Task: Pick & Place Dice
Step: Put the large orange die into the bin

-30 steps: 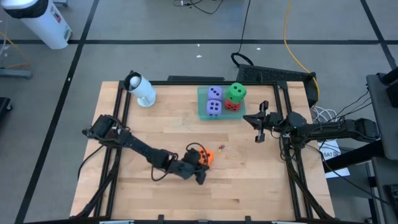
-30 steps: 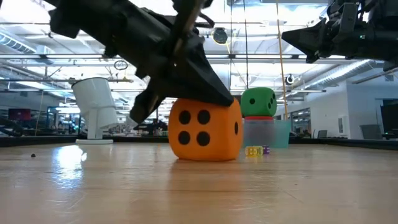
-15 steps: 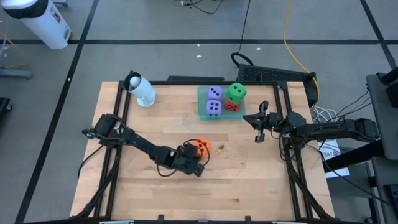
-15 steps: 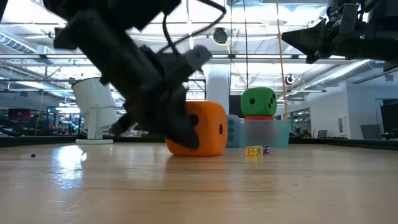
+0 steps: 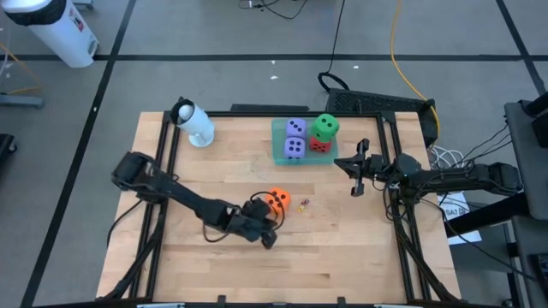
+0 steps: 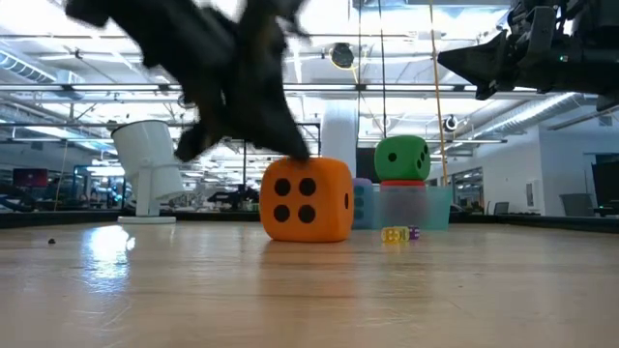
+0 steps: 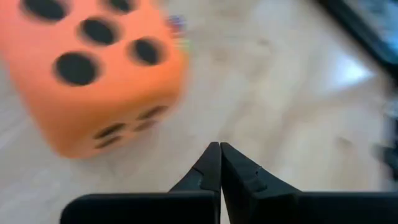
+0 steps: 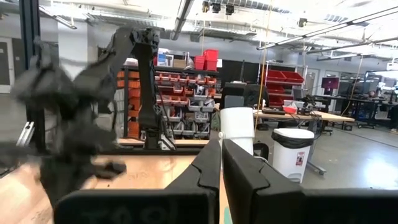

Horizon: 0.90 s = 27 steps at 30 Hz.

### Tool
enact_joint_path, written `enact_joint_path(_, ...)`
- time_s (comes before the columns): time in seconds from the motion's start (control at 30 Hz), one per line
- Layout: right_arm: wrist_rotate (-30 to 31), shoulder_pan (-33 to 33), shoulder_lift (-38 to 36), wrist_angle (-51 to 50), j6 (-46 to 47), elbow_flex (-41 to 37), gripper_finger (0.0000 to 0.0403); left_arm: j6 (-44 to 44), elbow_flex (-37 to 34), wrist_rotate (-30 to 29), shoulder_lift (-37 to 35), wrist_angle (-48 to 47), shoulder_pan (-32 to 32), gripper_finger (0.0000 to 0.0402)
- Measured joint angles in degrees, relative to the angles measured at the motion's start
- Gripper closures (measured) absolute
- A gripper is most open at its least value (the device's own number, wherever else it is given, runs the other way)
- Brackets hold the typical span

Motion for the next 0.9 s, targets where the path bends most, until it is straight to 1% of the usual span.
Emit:
enact_joint_path(0.07, 0.0, 0.0, 0.0, 0.0, 0.0, 0.0, 0.0397, 4.4, 0.0, 1.7, -2.8, 0.2, -0.9, 0.0398)
enact_joint_path(0.1, 0.0, 0.0, 0.0, 0.0, 0.0, 0.0, 0.0397, 8.2, 0.0, 2.0, -4.1, 0.3, -1.4, 0.0397)
enact_joint_path(0.27, 0.0, 0.0, 0.0, 0.1, 0.0, 0.0, 0.0397, 37.2, 0.1, 2.5, -9.6, 3.1, -3.9, 0.0393)
enact_joint_path(0.37, 0.0, 0.0, 0.0, 0.0, 0.0, 0.0, 0.0397, 50.0, 0.3, 2.3, -12.3, 4.2, -4.2, 0.0392)
enact_joint_path(0.4, 0.0, 0.0, 0.0, 0.1, 0.0, 0.0, 0.0397, 51.7, 1.0, 2.2, -13.0, 3.0, -3.7, 0.0392)
enact_joint_path(0.47, 0.0, 0.0, 0.0, 0.0, 0.0, 0.0, 0.0397, 50.5, 4.8, 1.7, -13.8, -1.1, -1.9, 0.0392)
enact_joint_path(0.57, 0.0, 0.0, 0.0, 0.1, 0.0, 0.0, 0.0397, 44.0, 14.0, 1.6, -13.1, -16.7, 2.1, 0.0388)
enact_joint_path(0.67, 0.0, 0.0, 0.0, 0.1, 0.0, 0.0, 0.0397, 42.4, 22.8, 2.6, -9.4, -32.0, 5.7, 0.0367)
enact_joint_path(0.7, 0.0, 0.0, 0.0, 0.1, 0.0, 0.0, 0.0397, 43.4, 25.1, 2.6, -8.0, -35.6, 6.6, 0.0355)
enact_joint_path(0.8, 0.0, 0.0, 0.0, 0.1, 0.0, 0.0, 0.0397, 49.2, 30.8, 3.7, -4.7, -40.9, 8.4, 0.0308)
enact_joint_path(0.9, 0.0, 0.0, 0.0, -0.5, 0.0, 0.0, 0.0397, 54.9, 33.7, 7.1, -2.0, -41.9, 9.5, 0.0242)
